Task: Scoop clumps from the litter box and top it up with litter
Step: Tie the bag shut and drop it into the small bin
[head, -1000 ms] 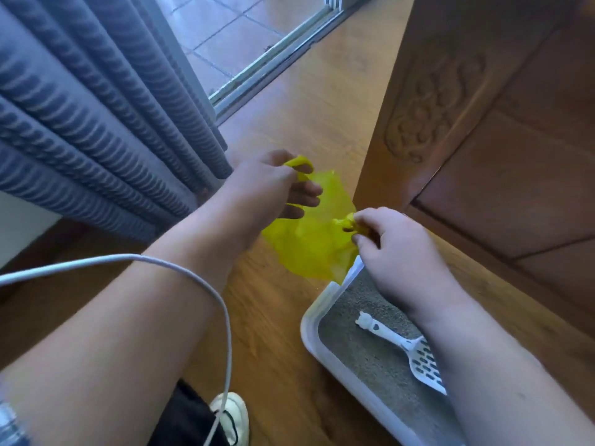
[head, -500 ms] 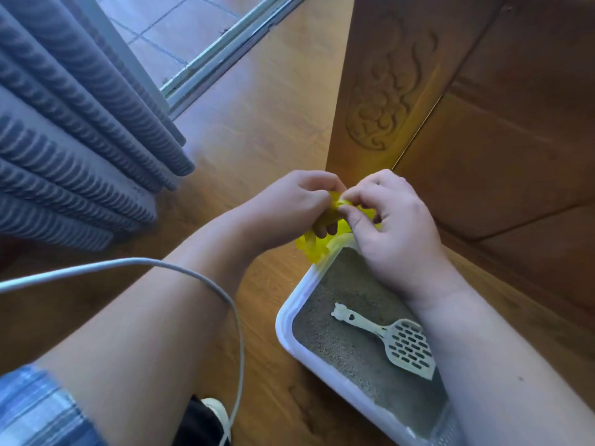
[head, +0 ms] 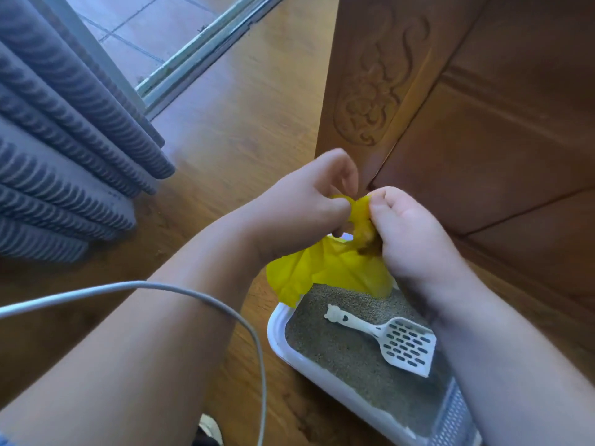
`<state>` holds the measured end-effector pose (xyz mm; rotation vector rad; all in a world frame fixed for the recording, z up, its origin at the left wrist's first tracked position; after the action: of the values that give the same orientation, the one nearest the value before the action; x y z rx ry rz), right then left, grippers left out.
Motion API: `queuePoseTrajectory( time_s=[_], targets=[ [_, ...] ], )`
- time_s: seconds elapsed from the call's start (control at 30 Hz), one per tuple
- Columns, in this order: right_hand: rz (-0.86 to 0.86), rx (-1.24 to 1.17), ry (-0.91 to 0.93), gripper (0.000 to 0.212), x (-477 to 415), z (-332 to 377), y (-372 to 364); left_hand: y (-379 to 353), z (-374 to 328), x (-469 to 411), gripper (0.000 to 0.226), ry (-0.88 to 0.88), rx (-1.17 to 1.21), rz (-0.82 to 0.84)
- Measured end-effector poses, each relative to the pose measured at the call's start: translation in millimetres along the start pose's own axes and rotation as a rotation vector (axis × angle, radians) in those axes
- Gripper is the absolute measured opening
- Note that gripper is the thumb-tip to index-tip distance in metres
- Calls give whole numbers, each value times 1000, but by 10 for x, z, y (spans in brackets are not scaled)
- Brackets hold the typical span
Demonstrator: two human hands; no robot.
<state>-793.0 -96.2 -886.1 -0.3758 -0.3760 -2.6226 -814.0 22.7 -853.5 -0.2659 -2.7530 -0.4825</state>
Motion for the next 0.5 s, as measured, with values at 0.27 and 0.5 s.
queuePoseTrajectory(
  time_s=[0.27, 0.5],
  targets=[
    [-90, 136, -143, 21, -5, -86, 135, 7, -104, 81, 34, -46, -219, -70],
    [177, 24, -97, 41, 91, -42, -126, 97, -2, 95, 29, 71, -362, -229]
  ],
)
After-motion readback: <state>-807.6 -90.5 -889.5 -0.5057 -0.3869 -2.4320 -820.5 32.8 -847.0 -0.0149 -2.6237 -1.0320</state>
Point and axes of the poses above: each hand's wrist, its own x-axis away from the middle knuckle, its own y-axis out of the back of the hand, z = x × y, the point moved 10 cm from there along -x, towards the middle knuckle, and after that the axes turned 5 degrees about z, right-handed, at the moved point
